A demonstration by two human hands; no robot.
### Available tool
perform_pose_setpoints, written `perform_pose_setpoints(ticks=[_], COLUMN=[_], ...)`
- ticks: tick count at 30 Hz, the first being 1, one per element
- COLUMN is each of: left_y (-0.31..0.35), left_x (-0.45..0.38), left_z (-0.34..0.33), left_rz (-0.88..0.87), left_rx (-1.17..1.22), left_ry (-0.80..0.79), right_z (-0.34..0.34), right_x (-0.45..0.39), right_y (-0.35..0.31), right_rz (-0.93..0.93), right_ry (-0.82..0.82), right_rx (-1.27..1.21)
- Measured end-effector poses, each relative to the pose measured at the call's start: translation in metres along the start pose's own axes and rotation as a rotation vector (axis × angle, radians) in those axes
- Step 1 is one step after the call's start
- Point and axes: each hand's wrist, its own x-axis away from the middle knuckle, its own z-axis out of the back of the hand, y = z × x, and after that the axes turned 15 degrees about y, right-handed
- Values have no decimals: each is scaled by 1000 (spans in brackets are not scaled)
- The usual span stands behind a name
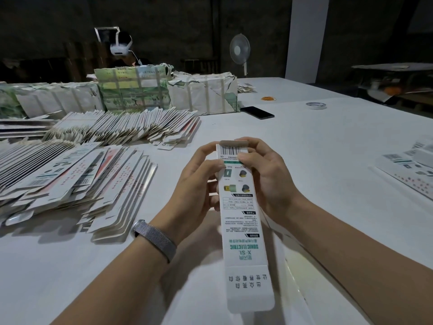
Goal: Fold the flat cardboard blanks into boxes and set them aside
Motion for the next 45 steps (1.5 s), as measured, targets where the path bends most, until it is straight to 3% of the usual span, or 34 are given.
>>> perform_pose_setpoints(ticks=[7,28,45], left_y=[0,1,1], left_x=[-1,2,2], left_z=[2,3,6], left_rz=[-22,-60,-75], left_rx=[1,-38,-103], left_ry=[43,-5,-44], right_z=[-3,-1,-3], right_x=[2,4,2], right_y=[4,1,7], right_rz=[-1,24,-46], right_ry=[-38,-58,52], right_rx=[88,41,-18])
